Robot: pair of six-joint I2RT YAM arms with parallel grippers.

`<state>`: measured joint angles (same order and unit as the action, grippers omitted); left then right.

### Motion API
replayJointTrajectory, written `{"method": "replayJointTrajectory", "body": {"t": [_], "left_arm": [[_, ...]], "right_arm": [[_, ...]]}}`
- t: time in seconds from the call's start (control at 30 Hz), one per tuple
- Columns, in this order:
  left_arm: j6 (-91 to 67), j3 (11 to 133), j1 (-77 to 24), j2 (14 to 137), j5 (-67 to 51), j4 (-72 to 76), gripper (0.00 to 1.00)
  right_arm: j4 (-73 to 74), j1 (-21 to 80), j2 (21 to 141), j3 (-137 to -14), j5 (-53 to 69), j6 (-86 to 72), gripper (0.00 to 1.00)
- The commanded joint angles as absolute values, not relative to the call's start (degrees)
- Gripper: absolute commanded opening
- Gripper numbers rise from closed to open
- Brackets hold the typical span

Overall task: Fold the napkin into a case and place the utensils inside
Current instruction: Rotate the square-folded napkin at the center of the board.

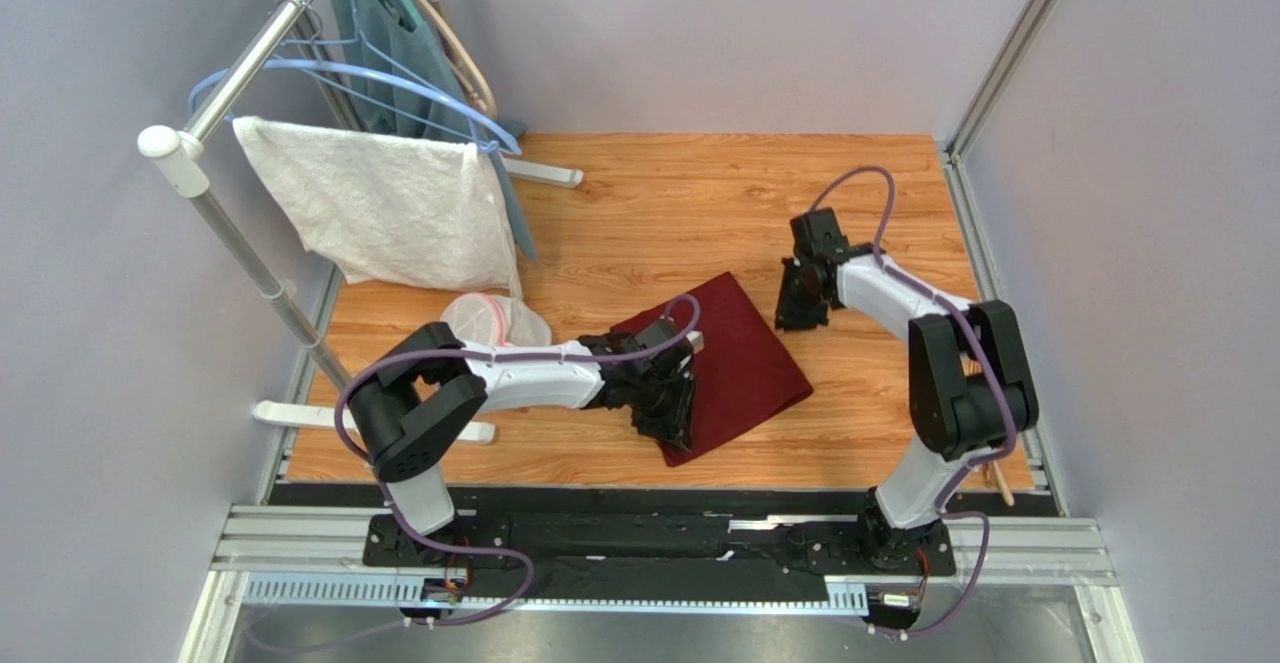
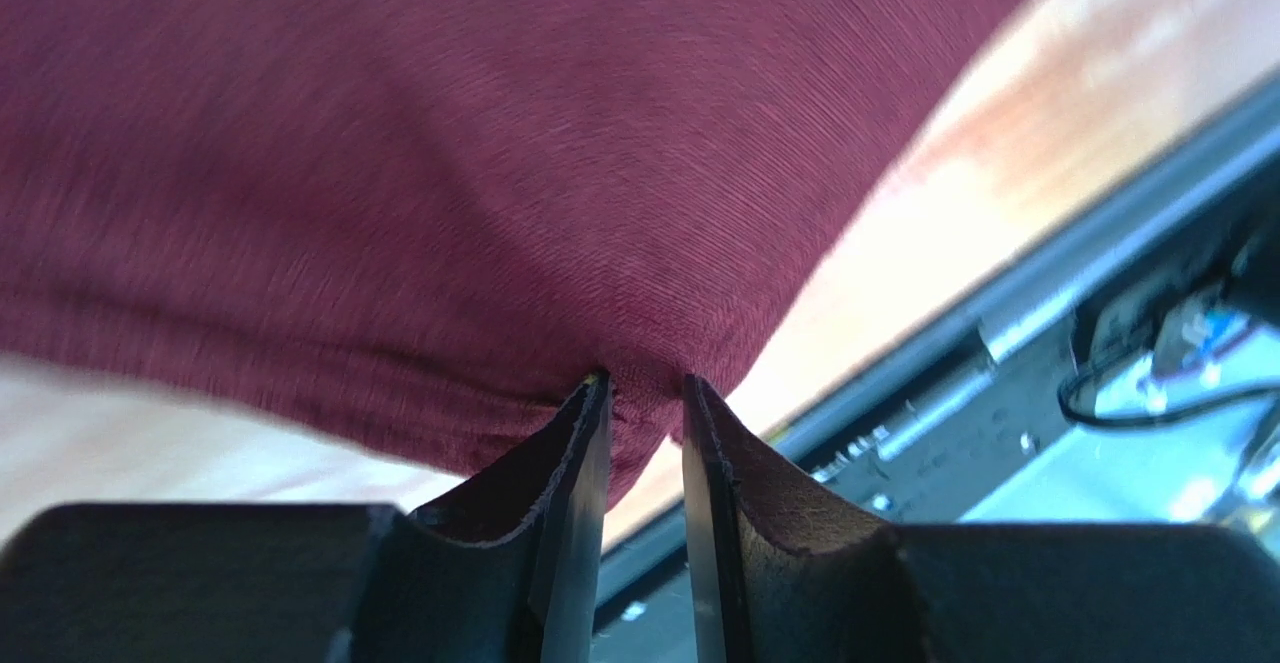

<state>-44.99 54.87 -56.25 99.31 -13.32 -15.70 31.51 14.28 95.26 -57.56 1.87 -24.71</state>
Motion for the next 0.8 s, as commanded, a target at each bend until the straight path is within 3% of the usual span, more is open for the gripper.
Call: {"method": "replayJointTrajectory", "body": {"t": [0.0, 0.13, 0.3, 0.47, 0.77], "left_arm": [[-45.3, 59.7, -58.4, 96.7, -15.1, -15.6, 0.34], [-40.2, 61.4, -56.3, 88.2, -11.3, -20.5, 0.42], [-34.5, 60.9, -46.7, 82.8, -8.8, -24.8, 0.45], [-32.2, 65.3, -39.3, 86.7, -10.9, -25.9, 0.41], [-29.7, 72.5, -36.1, 93.9, -8.5, -30.9, 0.45]], "right_arm": [[35.8, 14.4, 99.5, -71.6, -4.5, -19.2, 0.19], [40.3, 14.8, 94.9, -72.3, -0.8, -22.0, 0.31], [36.0, 19.4, 81.4, -55.7, 6.9, -27.0, 0.42], [26.8, 21.2, 77.1, -45.9, 15.7, -32.7, 0.39], [28.0, 15.8, 88.6, -49.6, 3.6, -26.7, 0.32]]}}
